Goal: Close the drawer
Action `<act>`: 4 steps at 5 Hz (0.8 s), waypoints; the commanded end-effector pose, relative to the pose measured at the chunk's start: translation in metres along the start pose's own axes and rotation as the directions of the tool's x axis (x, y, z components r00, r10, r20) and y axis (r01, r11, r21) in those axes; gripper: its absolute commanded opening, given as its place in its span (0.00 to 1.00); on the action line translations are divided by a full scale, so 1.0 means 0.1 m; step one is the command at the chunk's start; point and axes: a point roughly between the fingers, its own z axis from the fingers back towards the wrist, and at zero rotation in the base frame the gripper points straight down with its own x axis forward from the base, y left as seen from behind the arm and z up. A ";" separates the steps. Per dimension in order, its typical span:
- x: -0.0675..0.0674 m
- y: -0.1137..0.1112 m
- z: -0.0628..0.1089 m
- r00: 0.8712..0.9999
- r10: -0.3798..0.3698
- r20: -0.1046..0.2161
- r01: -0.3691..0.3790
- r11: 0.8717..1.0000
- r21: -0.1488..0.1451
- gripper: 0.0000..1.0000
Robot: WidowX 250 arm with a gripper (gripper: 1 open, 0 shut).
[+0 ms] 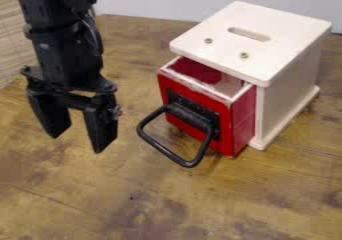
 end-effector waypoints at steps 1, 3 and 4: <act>0.10 -0.05 -0.12 1.000 -0.009 0.004 0.009 1.000 0.010 1.00; 0.35 -0.23 -0.40 0.999 -0.032 0.019 0.031 0.999 0.039 1.00; 0.41 -0.23 -0.45 0.999 -0.032 0.017 0.031 0.999 0.042 1.00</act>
